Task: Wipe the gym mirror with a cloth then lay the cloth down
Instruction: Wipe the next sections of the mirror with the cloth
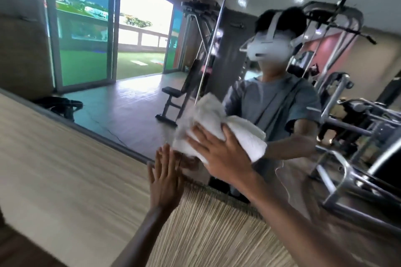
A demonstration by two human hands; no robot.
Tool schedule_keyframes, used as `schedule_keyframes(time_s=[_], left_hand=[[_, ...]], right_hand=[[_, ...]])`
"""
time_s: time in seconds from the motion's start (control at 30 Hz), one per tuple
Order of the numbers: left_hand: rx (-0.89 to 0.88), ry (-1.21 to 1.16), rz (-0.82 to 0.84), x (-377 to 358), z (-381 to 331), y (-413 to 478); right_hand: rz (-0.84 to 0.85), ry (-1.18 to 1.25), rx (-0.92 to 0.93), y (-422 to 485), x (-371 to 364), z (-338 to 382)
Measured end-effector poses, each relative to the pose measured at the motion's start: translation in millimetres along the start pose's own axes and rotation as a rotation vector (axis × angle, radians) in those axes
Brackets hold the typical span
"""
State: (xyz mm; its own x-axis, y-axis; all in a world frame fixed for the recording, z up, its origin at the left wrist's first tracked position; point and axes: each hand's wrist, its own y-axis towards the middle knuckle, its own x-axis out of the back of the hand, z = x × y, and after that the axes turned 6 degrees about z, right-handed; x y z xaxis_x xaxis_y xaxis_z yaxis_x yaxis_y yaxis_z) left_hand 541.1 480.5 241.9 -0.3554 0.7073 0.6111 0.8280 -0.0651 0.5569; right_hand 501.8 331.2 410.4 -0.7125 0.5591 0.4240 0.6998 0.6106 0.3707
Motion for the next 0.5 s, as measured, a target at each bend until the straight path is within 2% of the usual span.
schedule_keyframes(time_s=[0.1, 0.13, 0.2, 0.3, 0.37, 0.43, 0.5], left_hand=[[0.433, -0.182, 0.018, 6, 8, 5], [0.484, -0.196, 0.046, 8, 11, 6], [0.454, -0.184, 0.102, 10, 17, 4], [0.416, -0.209, 0.155, 13, 20, 3], [0.416, -0.215, 0.177, 13, 21, 4], [0.400, -0.201, 0.199, 15, 25, 3], [0.395, -0.190, 0.217, 16, 29, 3]], right_hand=[[0.116, 0.089, 0.098, -65, -13, 14], [0.098, 0.109, 0.068, -80, -13, 9], [0.028, 0.169, -0.110, -90, -5, -13], [-0.157, 0.179, -0.524, -54, 8, -27], [-0.203, 0.213, -0.632, -20, 8, -3], [-0.182, 0.267, -0.532, 3, 1, 39], [-0.107, 0.223, -0.310, 4, -15, 78]])
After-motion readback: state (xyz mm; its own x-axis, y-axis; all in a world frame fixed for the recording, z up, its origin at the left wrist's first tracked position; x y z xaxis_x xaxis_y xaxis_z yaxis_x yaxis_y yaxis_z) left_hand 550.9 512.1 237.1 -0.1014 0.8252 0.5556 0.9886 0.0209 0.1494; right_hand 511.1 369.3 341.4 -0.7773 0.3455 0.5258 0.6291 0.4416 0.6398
